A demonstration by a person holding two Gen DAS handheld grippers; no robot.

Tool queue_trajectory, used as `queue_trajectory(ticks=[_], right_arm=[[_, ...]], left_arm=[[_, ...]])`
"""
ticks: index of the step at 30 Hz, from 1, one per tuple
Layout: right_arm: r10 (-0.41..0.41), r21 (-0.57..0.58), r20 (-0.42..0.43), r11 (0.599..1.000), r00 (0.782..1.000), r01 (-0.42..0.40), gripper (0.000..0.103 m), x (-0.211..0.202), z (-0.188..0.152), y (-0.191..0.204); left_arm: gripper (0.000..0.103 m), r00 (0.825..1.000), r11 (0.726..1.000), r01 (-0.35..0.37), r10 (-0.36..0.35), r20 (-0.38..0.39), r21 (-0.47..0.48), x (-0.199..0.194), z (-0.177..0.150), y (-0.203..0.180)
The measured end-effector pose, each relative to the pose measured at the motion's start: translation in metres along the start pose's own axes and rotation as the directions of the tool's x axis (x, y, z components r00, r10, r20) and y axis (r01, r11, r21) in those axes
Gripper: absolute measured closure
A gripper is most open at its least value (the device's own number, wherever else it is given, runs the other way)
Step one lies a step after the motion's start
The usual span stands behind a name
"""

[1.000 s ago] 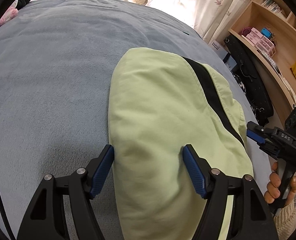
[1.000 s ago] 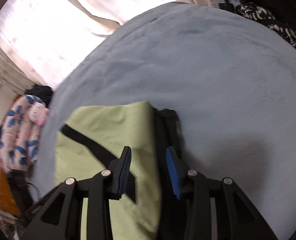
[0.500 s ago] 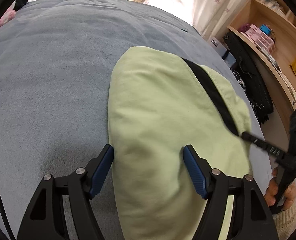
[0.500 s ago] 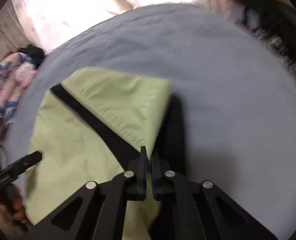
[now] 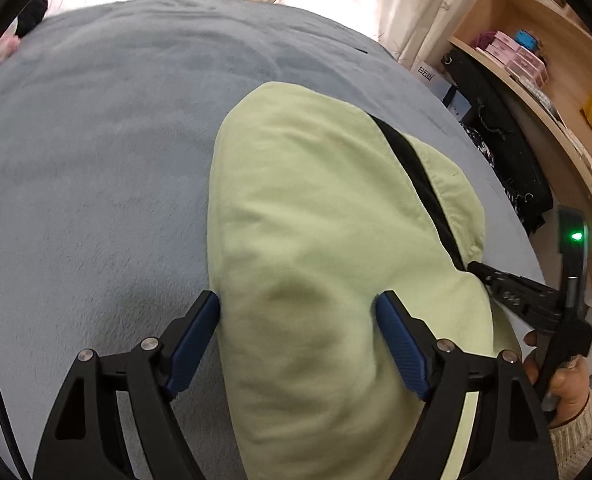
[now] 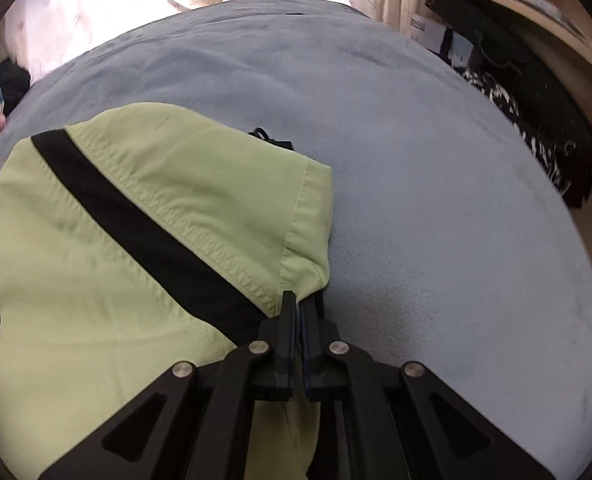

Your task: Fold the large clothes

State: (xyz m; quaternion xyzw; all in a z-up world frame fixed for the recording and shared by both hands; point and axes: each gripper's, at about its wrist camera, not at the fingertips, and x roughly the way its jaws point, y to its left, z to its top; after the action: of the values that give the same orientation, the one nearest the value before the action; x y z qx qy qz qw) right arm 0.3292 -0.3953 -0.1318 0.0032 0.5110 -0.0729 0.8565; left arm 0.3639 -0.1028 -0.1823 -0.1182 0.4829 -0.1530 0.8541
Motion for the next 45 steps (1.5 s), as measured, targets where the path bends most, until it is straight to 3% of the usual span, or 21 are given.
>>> queue_trajectory(ticks=[2,4,7,9,11,13,14,16,17,19,20,22,28,32,37,40,45], right_arm=[[0.050,0.034,0.018,0.998,0.999,-0.051,0.100,-0.021,0.005,-0.009],[0.095,0.058,0.074,0.993,0.993,-0.100,0.099,-0.054,0.005,-0.013],[0.215,0.020,0.132,0.975,0.968,-0.220,0.099,-0.090,-0.007,0.005],[0.289,-0.012,0.131,0.957,0.948,-0.290,0.099,-0.098,-0.017,0.019],[0.329,-0.046,0.102,0.944,0.939,-0.326,0.099,-0.094,-0.033,0.035],[0.265,-0.073,0.074,0.963,0.961,-0.260,0.099,-0.078,-0.046,0.044],[0.191,-0.083,0.062,0.979,0.980,-0.186,0.099,-0.066,-0.053,0.040],[0.058,-0.057,0.046,0.997,0.997,-0.055,0.099,-0.046,-0.064,0.022],[0.057,-0.022,0.035,0.998,0.998,-0.057,0.100,-0.038,-0.069,0.005],[0.165,0.068,0.031,0.984,0.986,-0.166,0.103,-0.035,-0.076,-0.025],[0.154,0.103,0.028,0.982,0.988,-0.156,0.103,-0.037,-0.078,-0.035],[0.085,0.111,0.014,0.990,0.996,-0.086,0.090,-0.040,-0.078,-0.042],[0.120,0.151,0.015,0.981,0.993,-0.121,0.089,-0.057,-0.076,-0.054],[0.124,0.136,0.005,0.983,0.992,-0.124,0.088,-0.077,-0.084,-0.043],[0.138,0.119,0.019,0.983,0.990,-0.140,0.060,-0.101,-0.092,-0.035],[0.127,0.113,0.025,0.985,0.992,-0.129,0.051,-0.115,-0.093,-0.033],[0.178,0.090,0.045,0.979,0.983,-0.181,0.049,-0.147,-0.094,-0.033]], left_arm=[[0.026,1.000,1.000,0.007,-0.007,0.007,-0.004,-0.015,0.003,0.002],[0.026,0.998,1.000,0.017,-0.017,0.061,0.003,-0.037,0.004,-0.001],[0.026,0.989,0.997,0.071,-0.072,0.131,0.014,-0.072,-0.003,-0.012],[0.026,0.985,0.996,0.088,-0.091,0.148,0.031,-0.084,-0.011,-0.021],[0.034,0.988,0.997,0.057,-0.063,0.139,0.044,-0.083,-0.022,-0.027],[0.046,0.996,0.998,0.025,-0.030,0.082,0.064,-0.068,-0.034,-0.030],[0.054,0.999,0.998,-0.004,0.002,0.039,0.062,-0.057,-0.039,-0.028],[0.054,0.998,0.995,-0.061,0.059,0.027,0.076,-0.048,-0.050,-0.022],[0.052,0.998,0.995,-0.058,0.055,0.033,0.079,-0.048,-0.053,-0.019],[0.051,0.999,0.997,-0.033,0.031,0.036,0.065,-0.051,-0.055,-0.013],[0.051,0.999,0.998,-0.031,0.030,0.033,0.057,-0.051,-0.055,-0.011],[0.051,0.999,0.999,-0.027,0.026,0.025,0.035,-0.053,-0.053,-0.008],[0.049,0.998,0.997,-0.066,0.066,0.010,0.045,-0.065,-0.060,-0.018],[0.041,0.996,0.995,-0.089,0.088,0.014,0.050,-0.073,-0.057,-0.027],[0.032,0.990,0.988,-0.137,0.135,0.026,0.073,-0.099,-0.060,-0.035],[0.026,0.987,0.983,-0.159,0.158,0.017,0.090,-0.116,-0.064,-0.038],[0.026,0.993,0.988,-0.112,0.115,-0.023,0.105,-0.140,-0.066,-0.039]])
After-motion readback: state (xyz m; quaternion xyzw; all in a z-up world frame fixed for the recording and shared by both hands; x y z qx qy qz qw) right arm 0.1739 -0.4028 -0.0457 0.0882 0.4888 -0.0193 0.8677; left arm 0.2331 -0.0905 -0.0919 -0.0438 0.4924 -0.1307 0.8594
